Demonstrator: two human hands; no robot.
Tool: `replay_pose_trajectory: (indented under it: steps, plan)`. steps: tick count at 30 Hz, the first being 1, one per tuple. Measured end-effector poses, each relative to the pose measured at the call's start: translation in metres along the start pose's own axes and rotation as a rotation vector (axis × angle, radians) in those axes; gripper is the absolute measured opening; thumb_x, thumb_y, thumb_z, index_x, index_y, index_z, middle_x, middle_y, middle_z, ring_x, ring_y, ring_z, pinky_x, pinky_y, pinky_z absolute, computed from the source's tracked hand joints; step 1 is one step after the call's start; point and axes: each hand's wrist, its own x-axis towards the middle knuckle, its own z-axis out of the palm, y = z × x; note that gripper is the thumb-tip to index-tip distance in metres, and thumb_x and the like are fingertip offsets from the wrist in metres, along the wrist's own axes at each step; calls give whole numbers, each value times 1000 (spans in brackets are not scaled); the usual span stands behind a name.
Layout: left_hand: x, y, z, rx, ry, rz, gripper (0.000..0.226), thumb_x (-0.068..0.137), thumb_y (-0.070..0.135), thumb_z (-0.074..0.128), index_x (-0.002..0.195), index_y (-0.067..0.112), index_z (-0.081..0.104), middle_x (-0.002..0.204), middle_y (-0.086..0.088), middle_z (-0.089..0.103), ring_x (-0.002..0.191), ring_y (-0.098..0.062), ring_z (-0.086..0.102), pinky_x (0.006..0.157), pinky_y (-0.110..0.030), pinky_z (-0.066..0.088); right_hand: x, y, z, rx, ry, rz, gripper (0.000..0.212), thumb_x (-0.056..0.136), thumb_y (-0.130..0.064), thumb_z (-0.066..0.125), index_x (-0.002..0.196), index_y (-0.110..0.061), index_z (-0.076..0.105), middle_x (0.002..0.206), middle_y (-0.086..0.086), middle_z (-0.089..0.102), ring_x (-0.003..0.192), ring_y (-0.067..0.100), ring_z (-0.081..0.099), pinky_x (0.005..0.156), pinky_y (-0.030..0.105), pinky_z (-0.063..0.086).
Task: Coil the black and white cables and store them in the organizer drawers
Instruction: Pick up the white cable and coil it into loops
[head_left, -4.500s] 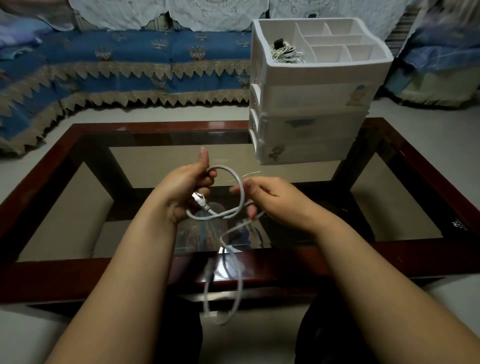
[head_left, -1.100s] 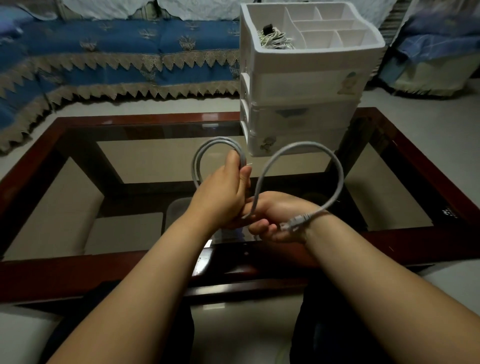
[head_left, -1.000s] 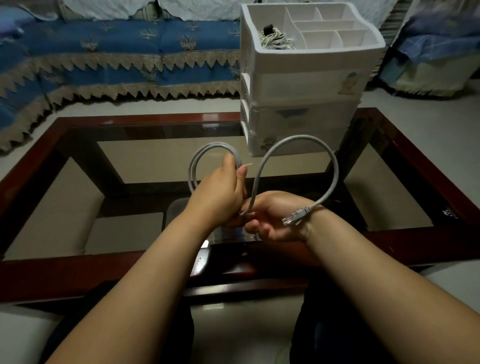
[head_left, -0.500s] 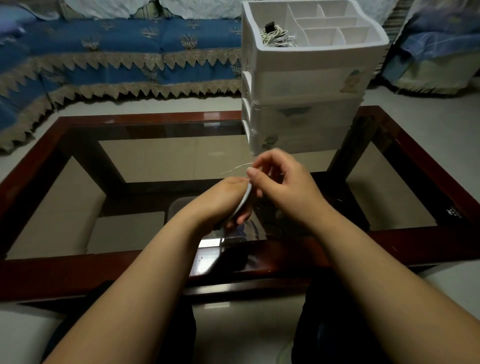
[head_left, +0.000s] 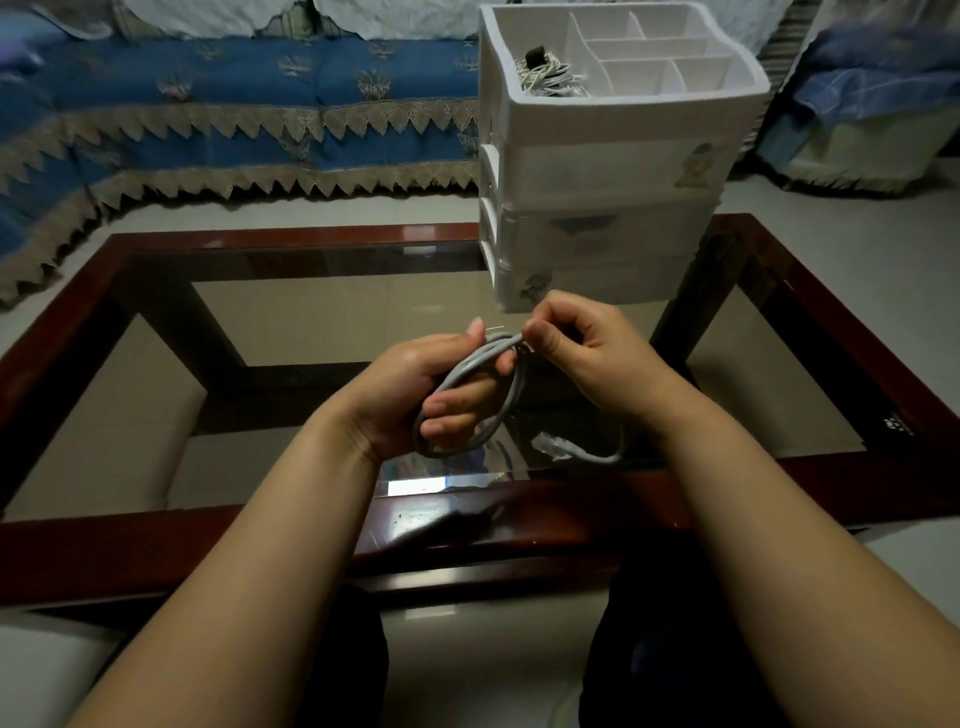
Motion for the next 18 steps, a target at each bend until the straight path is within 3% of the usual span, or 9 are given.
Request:
replay_pose_trajectory:
  steps: [7, 10, 12, 15, 18]
  plan:
    - [-2, -1, 2, 26, 8, -2, 48, 94, 51, 32, 82, 9, 53, 47, 5, 46, 40, -8, 47, 44, -17, 42, 2, 2, -4, 68, 50, 15, 30, 83, -38, 56, 80, -9, 60, 72, -1, 54, 65, 3, 50, 61, 13, 42]
    - [-2, -1, 2, 121, 91, 54, 38, 94, 43, 38, 76, 14, 55, 50, 5, 47, 51, -13, 51, 63, -27, 47, 0, -2, -11, 272, 132, 35, 18, 82, -27, 61, 74, -11, 59, 62, -4, 55, 54, 0, 49, 52, 11, 41]
    - [-1, -1, 2, 120, 147, 89, 38, 95, 40, 38, 73, 15, 56, 53, 4, 48, 55, -13, 51, 73, -34, 50, -2, -2, -17, 356, 130, 78, 21, 80, -32, 60, 70, -13, 59, 60, 4, 48, 48, 5, 41, 45, 15, 34]
    - [3, -1, 4, -25, 276, 117, 43, 99, 41, 33, 69, 17, 51, 62, -2, 51, 56, -14, 53, 67, -34, 54, -2, 4, -23, 431, 38, 144, 26, 79, -40, 59, 61, -21, 59, 52, -1, 44, 43, 8, 36, 42, 18, 31]
    - [10, -5, 4, -204, 483, 214, 44, 101, 44, 28, 72, 16, 47, 77, -8, 69, 61, -17, 63, 61, -33, 56, -4, 8, -27, 546, -108, 159, 29, 73, -44, 65, 56, -21, 57, 47, -7, 43, 41, 7, 36, 42, 18, 29]
